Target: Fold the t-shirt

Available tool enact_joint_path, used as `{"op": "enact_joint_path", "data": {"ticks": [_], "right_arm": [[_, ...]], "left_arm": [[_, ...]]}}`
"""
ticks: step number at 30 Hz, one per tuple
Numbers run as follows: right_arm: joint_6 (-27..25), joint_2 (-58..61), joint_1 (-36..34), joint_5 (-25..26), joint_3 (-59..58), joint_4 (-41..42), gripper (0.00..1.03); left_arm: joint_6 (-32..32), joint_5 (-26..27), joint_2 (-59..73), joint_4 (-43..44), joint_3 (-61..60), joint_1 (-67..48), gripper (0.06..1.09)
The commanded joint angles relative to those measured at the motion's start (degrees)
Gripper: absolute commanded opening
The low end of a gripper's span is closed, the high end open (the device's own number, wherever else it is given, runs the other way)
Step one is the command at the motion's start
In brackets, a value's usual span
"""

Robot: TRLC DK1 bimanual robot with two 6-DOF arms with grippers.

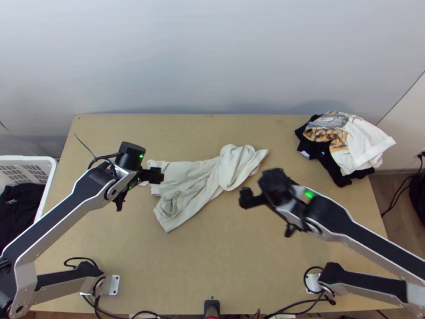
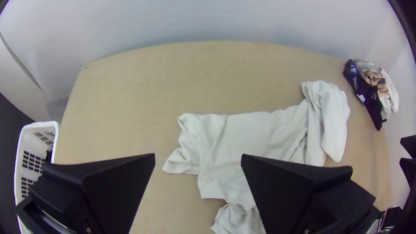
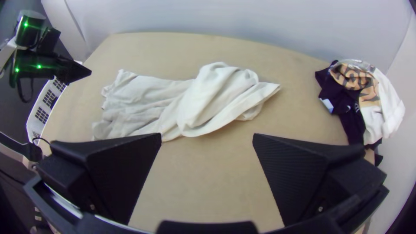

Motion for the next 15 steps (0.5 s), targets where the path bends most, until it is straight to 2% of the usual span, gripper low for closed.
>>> {"op": "enact_joint_path", "data": {"ticks": [1, 5, 15], "right_arm": [[1.33, 10.70, 0.84, -1.66, 6.75, 3.10, 0.98], [1.59, 17.03, 2.16, -2.72, 11.67, 4.42, 0.98], [1.94, 34.34, 12.26, -3.86, 22.13, 6.53, 0.97]], "left_arm": [[-1.06, 2.54, 2.41, 0.27, -3.13, 3.89, 0.94], [-1.76, 2.62, 4.34, 0.27, -2.95, 3.72, 0.94], [-0.45, 2.89, 7.51, 0.18, -5.41, 8.37, 0.95]]}}
